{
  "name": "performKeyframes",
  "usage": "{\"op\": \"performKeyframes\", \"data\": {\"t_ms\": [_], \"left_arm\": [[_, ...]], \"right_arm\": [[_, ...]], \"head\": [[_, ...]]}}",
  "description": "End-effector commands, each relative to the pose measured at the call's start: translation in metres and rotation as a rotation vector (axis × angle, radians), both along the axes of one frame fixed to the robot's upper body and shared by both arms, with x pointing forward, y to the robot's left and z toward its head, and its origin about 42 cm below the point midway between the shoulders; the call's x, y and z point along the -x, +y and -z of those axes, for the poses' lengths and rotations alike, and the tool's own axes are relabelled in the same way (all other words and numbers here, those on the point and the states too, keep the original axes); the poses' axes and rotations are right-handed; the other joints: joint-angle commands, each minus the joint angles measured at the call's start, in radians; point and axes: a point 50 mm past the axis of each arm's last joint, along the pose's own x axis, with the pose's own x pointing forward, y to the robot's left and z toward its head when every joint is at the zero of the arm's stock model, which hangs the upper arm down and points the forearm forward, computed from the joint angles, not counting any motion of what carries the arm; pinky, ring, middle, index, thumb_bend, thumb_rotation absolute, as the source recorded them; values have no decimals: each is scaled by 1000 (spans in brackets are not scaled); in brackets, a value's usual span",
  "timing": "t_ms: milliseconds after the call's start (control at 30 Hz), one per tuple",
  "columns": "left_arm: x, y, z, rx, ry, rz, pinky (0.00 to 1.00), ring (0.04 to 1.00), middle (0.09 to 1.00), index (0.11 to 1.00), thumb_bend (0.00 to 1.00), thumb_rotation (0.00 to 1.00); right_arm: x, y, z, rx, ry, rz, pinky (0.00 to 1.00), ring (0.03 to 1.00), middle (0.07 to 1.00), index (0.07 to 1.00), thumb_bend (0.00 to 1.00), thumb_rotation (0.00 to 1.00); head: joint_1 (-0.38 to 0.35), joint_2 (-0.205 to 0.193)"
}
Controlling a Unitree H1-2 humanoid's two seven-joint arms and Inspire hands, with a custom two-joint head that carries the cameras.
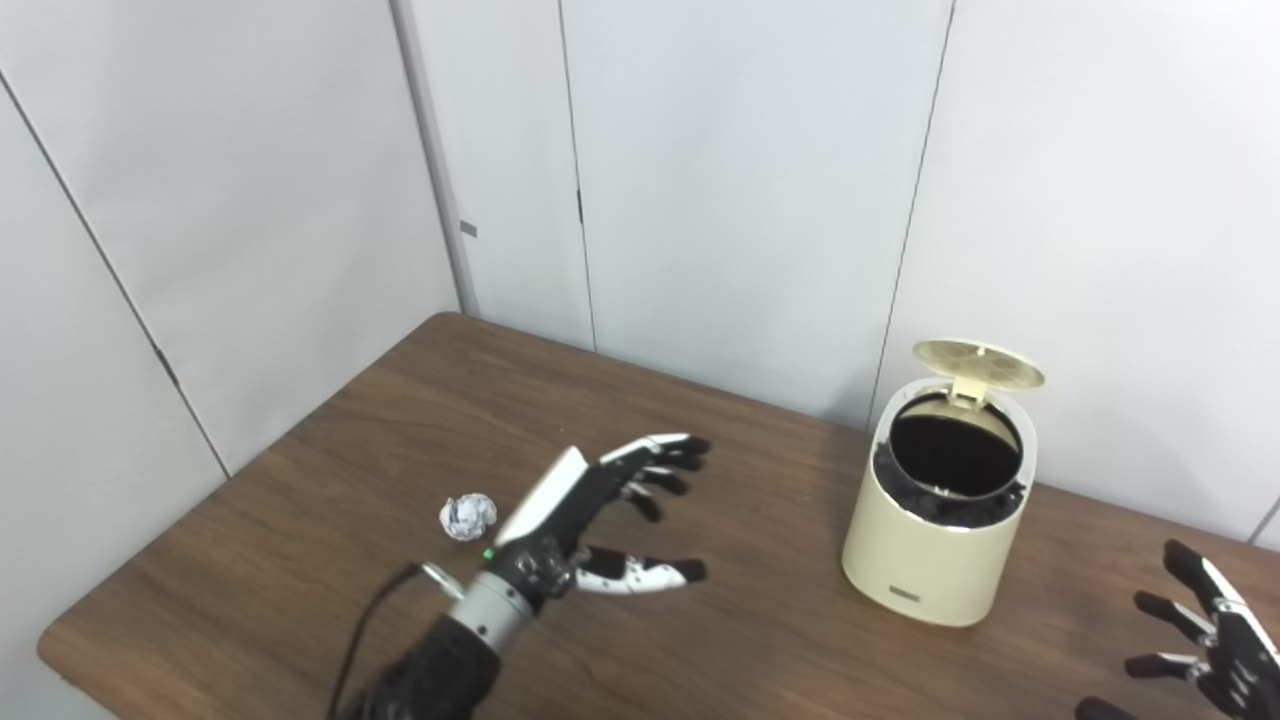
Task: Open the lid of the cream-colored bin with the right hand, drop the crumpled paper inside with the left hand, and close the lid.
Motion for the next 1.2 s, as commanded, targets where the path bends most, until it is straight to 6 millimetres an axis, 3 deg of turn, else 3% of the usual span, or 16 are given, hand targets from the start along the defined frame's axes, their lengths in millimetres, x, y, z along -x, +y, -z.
{"op": "performKeyframes", "data": {"t_ms": [0,200,333,500,667,867,1167], "left_arm": [[2,16,-28,-171,-64,-50,583,701,755,794,704,66],[9,45,-58,-391,-50,-157,472,595,694,745,735,2],[15,58,-68,-536,-27,-220,420,531,636,724,757,0],[18,75,-71,-702,8,-281,490,596,666,708,822,0],[18,91,-72,-844,44,-336,510,649,692,686,895,89],[14,103,-71,-937,153,-380,578,722,727,711,897,221],[4,112,-64,-994,251,-403,589,727,716,722,904,234]], "right_arm": [[-4,-1,-14,9,-70,-20,564,828,935,908,851,428],[-6,-1,-13,15,-76,-23,568,825,939,908,845,419],[-8,-1,-13,20,-82,-25,588,830,944,909,846,435],[-11,1,-14,25,-93,-28,608,841,948,913,844,444],[-12,3,-15,36,-105,-27,622,846,950,920,828,441],[-12,5,-16,39,-100,-26,634,859,953,929,822,457],[-10,3,-17,39,-103,-22,651,858,955,927,824,460]], "head": [[1,0],[6,2],[7,2],[10,2],[7,3],[1,5],[-2,9]]}}
